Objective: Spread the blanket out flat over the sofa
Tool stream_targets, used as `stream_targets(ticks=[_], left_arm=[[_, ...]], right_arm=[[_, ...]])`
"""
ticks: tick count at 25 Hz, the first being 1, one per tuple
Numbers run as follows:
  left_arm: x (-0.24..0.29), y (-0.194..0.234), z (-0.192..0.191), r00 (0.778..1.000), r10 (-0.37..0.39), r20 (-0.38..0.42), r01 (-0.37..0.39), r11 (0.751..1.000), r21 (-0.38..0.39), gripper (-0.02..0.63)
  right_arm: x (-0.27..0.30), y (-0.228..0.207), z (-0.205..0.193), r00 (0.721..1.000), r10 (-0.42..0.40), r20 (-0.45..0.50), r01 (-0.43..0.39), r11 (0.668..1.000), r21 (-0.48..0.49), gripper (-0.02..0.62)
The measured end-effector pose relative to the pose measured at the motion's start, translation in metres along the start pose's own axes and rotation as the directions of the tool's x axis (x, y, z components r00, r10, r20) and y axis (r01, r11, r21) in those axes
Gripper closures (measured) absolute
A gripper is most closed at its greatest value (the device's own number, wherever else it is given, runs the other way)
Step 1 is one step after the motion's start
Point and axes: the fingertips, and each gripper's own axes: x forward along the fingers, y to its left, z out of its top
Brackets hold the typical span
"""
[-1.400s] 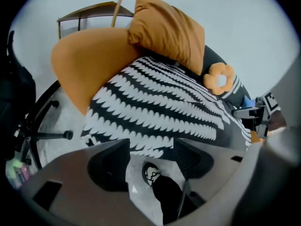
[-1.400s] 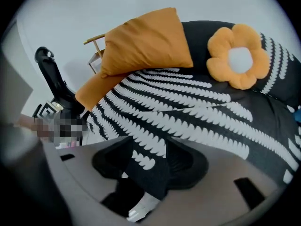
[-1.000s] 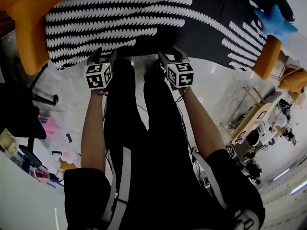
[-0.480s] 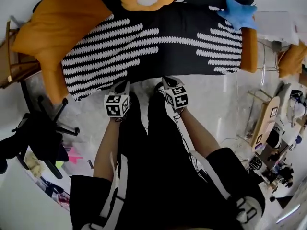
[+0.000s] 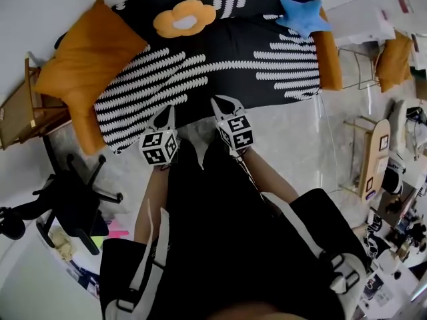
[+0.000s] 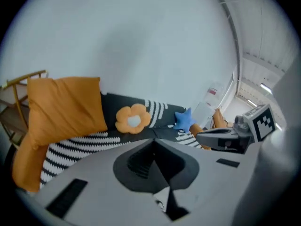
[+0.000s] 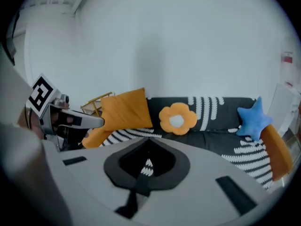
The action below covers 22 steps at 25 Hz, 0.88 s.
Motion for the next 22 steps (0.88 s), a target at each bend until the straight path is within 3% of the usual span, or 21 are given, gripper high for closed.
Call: stream_targets(ticks=[5, 8, 10, 12, 15, 19, 22], left_arm=[[-0.045, -0.037, 0.106, 0.973, -0.020, 0.232, -0.020, 0.985, 0.172, 0.583], [-0.071, -0.049, 0.148, 0.944, -0.043, 0.328, -0.005, 0.989, 0.145, 0.583], [-0.093, -0.059, 0.178, 0.912, -0.054, 0.407, 0.010, 0.994, 0.109, 0.583], [-0.112, -0.075, 0.209, 0.875, -0.070, 0.478, -0.006, 0.988, 0.156, 0.583], [-0.127, -0.093, 0.241, 0.840, -0.100, 0.533, -0.034, 0.971, 0.236, 0.584], [-0.127, -0.098, 0.250, 0.827, -0.099, 0.553, 0.010, 0.987, 0.161, 0.583], [-0.130, -0.108, 0.248, 0.819, -0.106, 0.564, 0.006, 0.984, 0.178, 0.583]], right_arm=[[-0.049, 0.006, 0.096, 0.974, -0.023, 0.225, 0.039, 0.997, -0.066, 0.588], [-0.080, 0.017, 0.147, 0.938, -0.022, 0.346, 0.065, 0.991, -0.113, 0.588], [-0.102, 0.022, 0.176, 0.907, -0.028, 0.421, 0.089, 0.988, -0.126, 0.588], [-0.121, 0.023, 0.199, 0.880, -0.034, 0.474, 0.109, 0.985, -0.132, 0.588], [-0.140, 0.024, 0.227, 0.845, -0.034, 0.534, 0.128, 0.982, -0.139, 0.588], [-0.161, 0.024, 0.246, 0.814, -0.038, 0.580, 0.154, 0.976, -0.153, 0.588], [-0.169, 0.025, 0.250, 0.810, -0.041, 0.586, 0.174, 0.970, -0.172, 0.588]])
